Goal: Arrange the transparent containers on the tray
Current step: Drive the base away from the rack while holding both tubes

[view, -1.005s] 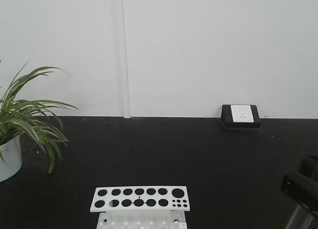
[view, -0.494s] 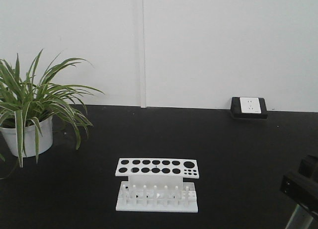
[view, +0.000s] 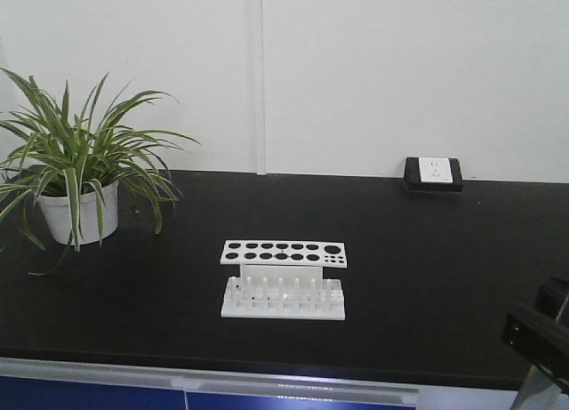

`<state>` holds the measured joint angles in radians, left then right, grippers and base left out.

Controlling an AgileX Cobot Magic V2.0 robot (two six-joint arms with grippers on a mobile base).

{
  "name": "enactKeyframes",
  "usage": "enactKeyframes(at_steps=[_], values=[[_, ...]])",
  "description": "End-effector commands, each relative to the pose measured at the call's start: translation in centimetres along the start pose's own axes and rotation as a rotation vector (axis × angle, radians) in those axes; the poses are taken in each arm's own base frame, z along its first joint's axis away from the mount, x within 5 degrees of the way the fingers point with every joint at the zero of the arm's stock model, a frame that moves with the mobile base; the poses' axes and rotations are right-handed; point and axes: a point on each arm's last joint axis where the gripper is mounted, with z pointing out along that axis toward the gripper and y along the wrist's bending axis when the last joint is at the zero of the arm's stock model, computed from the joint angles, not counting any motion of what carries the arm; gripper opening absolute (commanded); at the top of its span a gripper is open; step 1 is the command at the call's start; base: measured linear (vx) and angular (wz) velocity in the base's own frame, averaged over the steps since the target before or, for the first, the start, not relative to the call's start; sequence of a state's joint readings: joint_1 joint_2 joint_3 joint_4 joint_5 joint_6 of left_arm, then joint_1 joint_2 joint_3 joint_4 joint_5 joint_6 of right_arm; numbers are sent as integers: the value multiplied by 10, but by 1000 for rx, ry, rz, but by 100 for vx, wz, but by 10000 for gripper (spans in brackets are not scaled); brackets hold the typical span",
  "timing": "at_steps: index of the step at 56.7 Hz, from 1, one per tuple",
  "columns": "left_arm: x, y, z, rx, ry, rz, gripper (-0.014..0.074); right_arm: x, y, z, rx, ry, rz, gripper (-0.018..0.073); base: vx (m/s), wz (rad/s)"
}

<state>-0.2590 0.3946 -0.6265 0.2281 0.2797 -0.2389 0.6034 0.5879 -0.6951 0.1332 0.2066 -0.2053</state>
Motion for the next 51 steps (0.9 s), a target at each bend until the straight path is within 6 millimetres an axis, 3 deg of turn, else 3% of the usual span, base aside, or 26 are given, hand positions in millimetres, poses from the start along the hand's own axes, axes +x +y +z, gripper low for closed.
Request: enactKeyframes(at_steps=[1,51], values=[[-18,-2,-1,27,-107,-5,111,-17,-3,-2,26,-108,-11,93,-30,3],[-18,-2,-1,27,-107,-5,111,-17,-3,-2,26,-108,-11,93,-34,5]])
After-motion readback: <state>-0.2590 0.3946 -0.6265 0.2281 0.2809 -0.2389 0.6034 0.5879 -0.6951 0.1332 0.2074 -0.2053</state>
